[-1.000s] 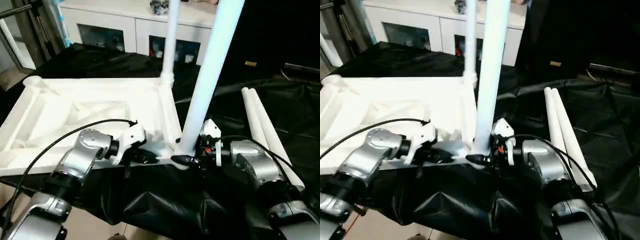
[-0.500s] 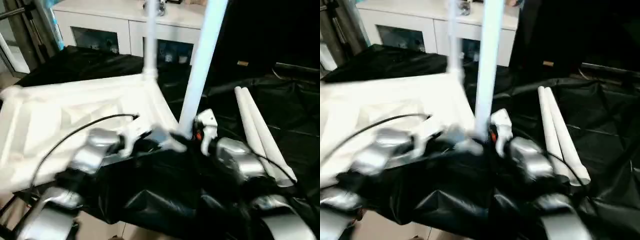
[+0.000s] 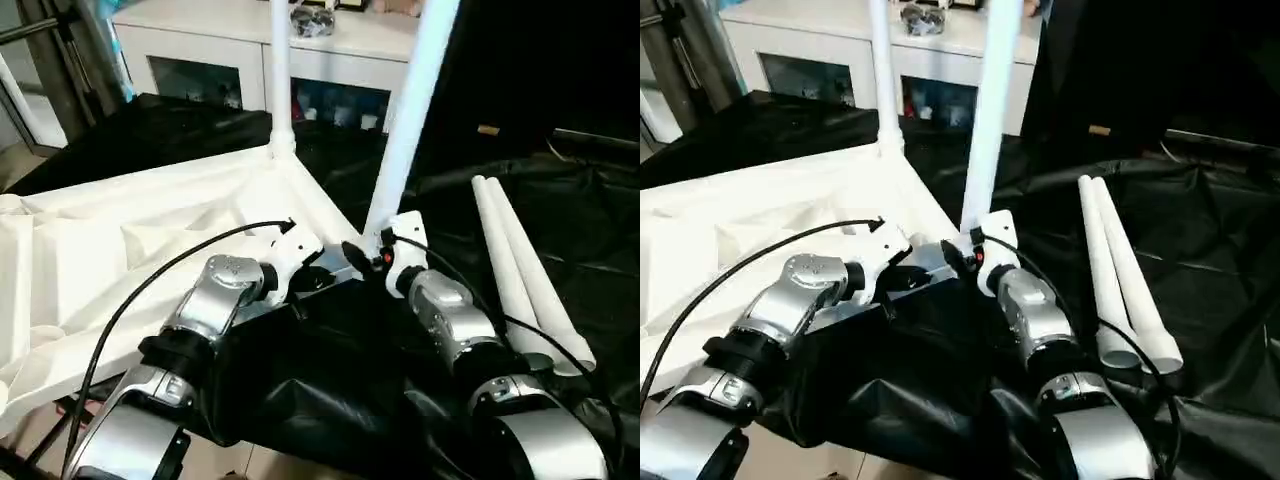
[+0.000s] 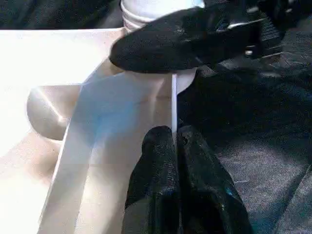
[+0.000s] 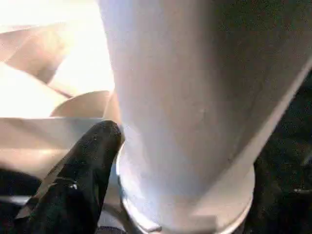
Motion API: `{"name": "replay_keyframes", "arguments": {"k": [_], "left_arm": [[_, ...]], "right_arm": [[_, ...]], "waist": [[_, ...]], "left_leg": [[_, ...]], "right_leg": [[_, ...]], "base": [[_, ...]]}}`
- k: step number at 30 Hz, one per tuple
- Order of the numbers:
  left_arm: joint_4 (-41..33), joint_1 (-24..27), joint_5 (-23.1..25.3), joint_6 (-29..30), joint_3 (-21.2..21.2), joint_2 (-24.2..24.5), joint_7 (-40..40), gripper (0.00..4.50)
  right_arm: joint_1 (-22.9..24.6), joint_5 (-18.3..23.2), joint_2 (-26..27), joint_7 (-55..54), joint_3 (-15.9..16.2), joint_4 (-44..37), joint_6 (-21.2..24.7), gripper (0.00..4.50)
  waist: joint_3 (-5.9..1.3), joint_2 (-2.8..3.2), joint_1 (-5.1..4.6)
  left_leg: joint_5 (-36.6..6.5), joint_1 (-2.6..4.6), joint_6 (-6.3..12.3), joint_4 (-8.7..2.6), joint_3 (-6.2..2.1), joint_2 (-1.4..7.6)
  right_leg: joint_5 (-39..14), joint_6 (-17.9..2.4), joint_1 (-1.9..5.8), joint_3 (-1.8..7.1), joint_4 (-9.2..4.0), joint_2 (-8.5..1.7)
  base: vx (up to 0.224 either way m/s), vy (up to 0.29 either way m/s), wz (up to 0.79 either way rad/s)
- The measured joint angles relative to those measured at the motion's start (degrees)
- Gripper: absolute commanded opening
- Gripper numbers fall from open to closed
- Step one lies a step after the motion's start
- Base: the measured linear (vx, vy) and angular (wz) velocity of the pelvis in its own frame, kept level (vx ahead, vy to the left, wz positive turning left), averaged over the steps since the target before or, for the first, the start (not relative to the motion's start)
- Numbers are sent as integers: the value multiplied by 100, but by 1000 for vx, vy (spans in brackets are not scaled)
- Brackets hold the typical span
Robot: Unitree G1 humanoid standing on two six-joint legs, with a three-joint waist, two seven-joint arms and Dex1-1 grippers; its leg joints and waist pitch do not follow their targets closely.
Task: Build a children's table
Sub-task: Rotate leg to tighten
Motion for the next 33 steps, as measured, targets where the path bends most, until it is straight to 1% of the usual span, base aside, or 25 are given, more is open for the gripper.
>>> {"name": "replay_keyframes", "arguments": {"k": [2, 3, 7, 11, 14, 15, 16, 17, 18, 19, 21, 22, 25, 30, 32, 33], "left_arm": [[-95, 72, -18, -95, -16, 114, -222, 0], [-162, 126, -52, -193, -29, 217, -434, 0], [-299, 232, -129, -357, -43, 433, -943, 0], [-386, 309, -224, -492, -86, 628, -1348, 0], [-425, 361, -289, -613, -139, 780, -1702, 0], [-439, 389, -319, -658, -148, 836, -1849, 0], [-443, 407, -326, -691, -146, 865, -1919, 0], [-445, 418, -331, -710, -146, 888, -1982, 0], [-471, 439, -358, -714, -147, 951, -2092, 0], [-489, 459, -395, -709, -156, 984, -2169, 0], [-526, 486, -452, -683, -159, 1064, -2313, 0], [-552, 496, -453, -674, -161, 1086, -2365, 0], [-592, 500, -452, -666, -179, 1114, -2435, 0], [-600, 506, -444, -663, -171, 1094, -2392, 0], [-565, 505, -437, -604, -126, 1030, -2207, 0], [-523, 482, -404, -555, -96, 948, -1994, 0]], "right_arm": [[52, 15, -177, 586, 128, -93, 10, 394], [182, 40, -346, 1046, 230, -286, 28, 394], [386, 178, -667, 2041, 390, -679, 139, 394], [520, 260, -934, 2817, 492, -948, 274, 394], [658, 360, -1212, 3472, 650, -1279, 525, 394], [704, 364, -1306, 3696, 726, -1425, 628, 378], [723, 371, -1331, 3793, 761, -1477, 664, 368], [745, 372, -1349, 3836, 780, -1530, 706, 368], [768, 371, -1381, 3912, 809, -1589, 739, 349], [787, 372, -1397, 3986, 833, -1631, 759, 349], [797, 379, -1396, 4103, 873, -1665, 774, 322], [808, 379, -1396, 4138, 889, -1690, 775, 322], [849, 378, -1401, 4168, 896, -1797, 841, 298], [877, 382, -1347, 4117, 885, -1845, 898, 290], [878, 378, -1258, 3881, 792, -1770, 855, 290], [877, 381, -1160, 3598, 676, -1674, 816, 290]], "waist": [[-1, 2, 0], [-1, 3, 5], [-5, 12, 15], [-5, 11, 26], [-4, 11, 53], [-4, 11, 64], [-4, 10, 68], [-4, 10, 69], [-3, 9, 76], [-3, 8, 79], [-3, 8, 76], [-3, 6, 76], [-4, 3, 76], [-4, 3, 79], [-4, 3, 74], [-5, 2, 55]], "left_leg": [[0, 0, 0, -4, 1, 1], [0, -1, 1, -14, 2, 1], [9, -7, 20, -23, 7, 1], [12, -8, 38, -24, 12, 2], [8, -6, 31, -22, 12, 5], [5, -5, 26, -22, 12, 4], [5, -6, 24, -22, 12, 5], [5, -5, 22, -22, 12, 5], [4, -4, 20, -22, 12, 6], [3, -4, 18, -22, 12, 6], [-3, -3, 8, -22, 11, 6], [-3, -4, 8, -22, 11, 6], [-3, -4, 10, -22, 12, 6], [0, -3, 14, -22, 12, 6], [-3, -1, 9, -20, 12, 5], [-2, 1, 8, -19, 11, 4]], "right_leg": [[3, -5, -1, -1, -2, 0], [-1, 0, 0, -3, -10, 2], [-13, -1, -2, -5, -26, 4], [-15, -4, -5, -7, -32, 4], [-16, -4, -5, -9, -33, 4], [-16, -4, -3, -9, -32, 4], [-16, -4, -1, -8, -31, 4], [-16, -4, 0, -9, -29, 4], [-16, -3, -1, -9, -27, 4], [-16, -3, 0, -9, -27, 4], [-16, -3, -1, -9, -26, 4], [-16, -3, -1, -9, -27, 4], [-16, -3, -2, -7, -31, 4], [-16, -3, -2, -8, -29, 4], [-16, -3, 2, -6, -27, 3], [-12, -4, 3, -4, -26, 2]], "base": [[0, 0, 0], [0, 0, 0], [0, 0, 0], [0, 0, 0], [0, 0, 0], [0, 0, 0], [0, 0, 0], [0, 0, 0], [0, 0, 0], [0, 0, 0], [0, 0, 0], [0, 0, 0], [0, 0, 0], [0, 0, 0], [0, 0, 0], [0, 0, 0]]}}
